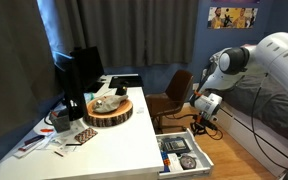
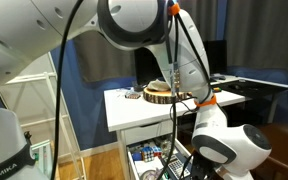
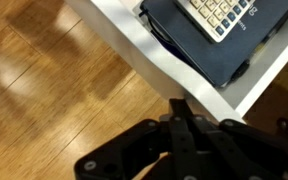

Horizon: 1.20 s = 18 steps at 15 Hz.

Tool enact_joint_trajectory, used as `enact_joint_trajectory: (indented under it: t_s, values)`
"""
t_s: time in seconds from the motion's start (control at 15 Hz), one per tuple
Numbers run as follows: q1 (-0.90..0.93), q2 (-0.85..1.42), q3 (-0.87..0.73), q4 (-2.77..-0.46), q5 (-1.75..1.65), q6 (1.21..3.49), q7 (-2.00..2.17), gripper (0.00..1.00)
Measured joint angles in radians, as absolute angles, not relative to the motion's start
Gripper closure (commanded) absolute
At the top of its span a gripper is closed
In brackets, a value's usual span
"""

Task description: Close the open drawer

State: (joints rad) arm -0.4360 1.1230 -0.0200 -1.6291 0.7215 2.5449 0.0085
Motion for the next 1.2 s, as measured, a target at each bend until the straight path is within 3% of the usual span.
enact_joint_trajectory:
  t_s: [0.67, 1.2]
  values:
    - [-0.484, 1.169, 0.020, -1.538, 0.720, 2.314, -0.172, 0.96]
    - [-0.482, 1.225, 0.127, -1.538, 0.763, 2.329, -0.331, 0.97]
